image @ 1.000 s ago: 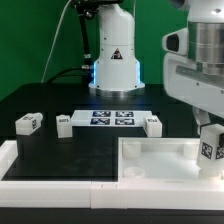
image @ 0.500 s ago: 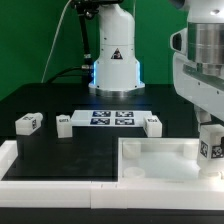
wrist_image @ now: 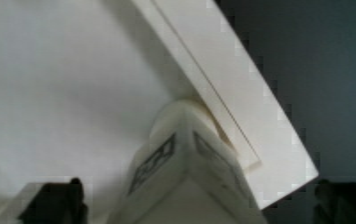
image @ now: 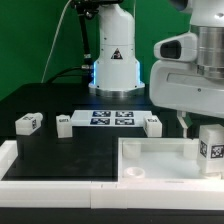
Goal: Assemble one leg
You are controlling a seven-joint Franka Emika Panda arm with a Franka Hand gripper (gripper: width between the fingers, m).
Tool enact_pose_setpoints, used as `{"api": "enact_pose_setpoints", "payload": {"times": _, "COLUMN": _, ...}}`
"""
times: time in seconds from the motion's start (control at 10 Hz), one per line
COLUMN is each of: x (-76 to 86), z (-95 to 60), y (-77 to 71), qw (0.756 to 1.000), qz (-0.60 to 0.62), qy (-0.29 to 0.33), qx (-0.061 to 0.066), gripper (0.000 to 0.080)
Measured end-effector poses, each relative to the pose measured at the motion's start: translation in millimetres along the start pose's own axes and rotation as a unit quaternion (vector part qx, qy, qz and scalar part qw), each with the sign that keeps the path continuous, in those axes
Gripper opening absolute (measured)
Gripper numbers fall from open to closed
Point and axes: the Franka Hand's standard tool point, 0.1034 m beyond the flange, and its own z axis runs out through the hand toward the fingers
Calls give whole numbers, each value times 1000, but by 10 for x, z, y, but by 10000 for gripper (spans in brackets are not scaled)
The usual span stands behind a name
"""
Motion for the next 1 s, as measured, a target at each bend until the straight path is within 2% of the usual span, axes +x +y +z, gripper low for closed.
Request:
{"api": "enact_pose_setpoints", "payload": {"times": 0.2, "x": -1, "z": -3, "y": -2, "qw": 987, "qz": -157, "qy": 5, "qx": -9, "gripper": 649}}
{"api": "enact_pose_setpoints", "payload": {"times": 0.4, "x": 34, "z": -54, "y": 6, "qw": 956, "qz": -294, "qy": 10, "qx": -19, "gripper": 649}}
{"api": "enact_pose_setpoints", "payload": {"times": 0.5, "x": 56, "z": -69, "y": 17, "qw": 944, "qz": -330, "qy": 11, "qx": -20, "gripper": 649}}
{"api": "enact_pose_setpoints", "payload": {"times": 0.6, "x": 62, "z": -59, "y": 29, "qw": 932, "qz": -362, "qy": 11, "qx": -23, "gripper": 601}}
{"api": "enact_pose_setpoints", "payload": {"times": 0.7, "x": 59, "z": -58, "y": 25, "qw": 937, "qz": -347, "qy": 12, "qx": -22, "gripper": 601}}
{"api": "enact_pose_setpoints", "payload": {"times": 0.8, "x": 59, "z": -58, "y": 25, "qw": 943, "qz": -331, "qy": 12, "qx": -22, "gripper": 427}}
{"api": "enact_pose_setpoints", "payload": {"times": 0.9, "x": 60, "z": -58, "y": 27, "qw": 943, "qz": -333, "qy": 12, "qx": -22, "gripper": 427}}
{"api": "enact_pose_setpoints", "payload": {"times": 1.0, "x": 60, "z": -57, "y": 27, "qw": 945, "qz": -327, "qy": 12, "qx": -22, "gripper": 291}}
